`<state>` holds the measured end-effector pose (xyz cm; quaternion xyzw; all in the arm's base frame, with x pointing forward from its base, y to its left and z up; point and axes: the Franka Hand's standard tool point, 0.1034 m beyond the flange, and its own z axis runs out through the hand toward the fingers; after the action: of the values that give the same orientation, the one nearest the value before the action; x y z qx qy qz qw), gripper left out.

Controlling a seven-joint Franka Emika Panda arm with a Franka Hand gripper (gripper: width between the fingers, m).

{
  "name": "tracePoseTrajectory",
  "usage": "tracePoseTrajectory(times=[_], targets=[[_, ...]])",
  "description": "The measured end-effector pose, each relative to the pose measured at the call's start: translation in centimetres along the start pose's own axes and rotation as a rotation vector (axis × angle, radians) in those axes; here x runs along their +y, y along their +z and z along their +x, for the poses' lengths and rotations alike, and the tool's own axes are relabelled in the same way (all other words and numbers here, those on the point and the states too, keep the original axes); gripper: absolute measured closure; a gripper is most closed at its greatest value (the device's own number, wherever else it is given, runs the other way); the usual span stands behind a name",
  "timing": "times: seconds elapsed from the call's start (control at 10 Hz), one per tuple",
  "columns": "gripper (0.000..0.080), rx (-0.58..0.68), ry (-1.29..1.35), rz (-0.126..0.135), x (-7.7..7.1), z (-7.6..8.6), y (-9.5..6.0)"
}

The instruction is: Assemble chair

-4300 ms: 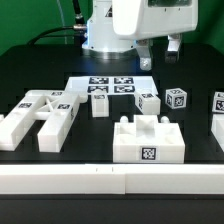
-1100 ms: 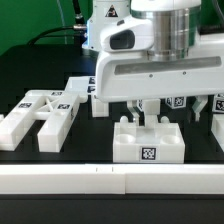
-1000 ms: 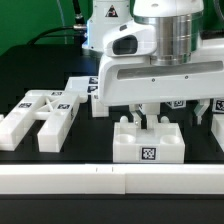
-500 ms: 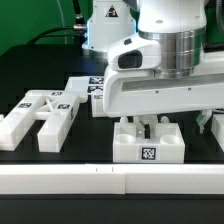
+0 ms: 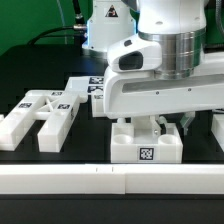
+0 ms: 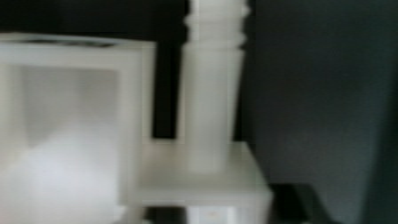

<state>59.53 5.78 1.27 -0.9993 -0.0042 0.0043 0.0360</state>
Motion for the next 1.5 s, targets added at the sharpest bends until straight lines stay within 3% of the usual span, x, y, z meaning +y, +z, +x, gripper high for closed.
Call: tracePoseTrajectory(times=[0.1,0.2,0.8,1.3,1.5], targets=[[0.0691,0.000,0.000,0.000,0.0,0.0,0.0],[0.0765,0.002,0.000,0.000,0.0,0.1,-0.1],[0.0765,0.003,0.014,0.001,-0.2,0.2,-0.1],[0.0764,0.030,0.093,0.010,-4.9,2.9,0.1],[0.0764,0.034,0.084,0.011,-5.5,3.4,0.1]])
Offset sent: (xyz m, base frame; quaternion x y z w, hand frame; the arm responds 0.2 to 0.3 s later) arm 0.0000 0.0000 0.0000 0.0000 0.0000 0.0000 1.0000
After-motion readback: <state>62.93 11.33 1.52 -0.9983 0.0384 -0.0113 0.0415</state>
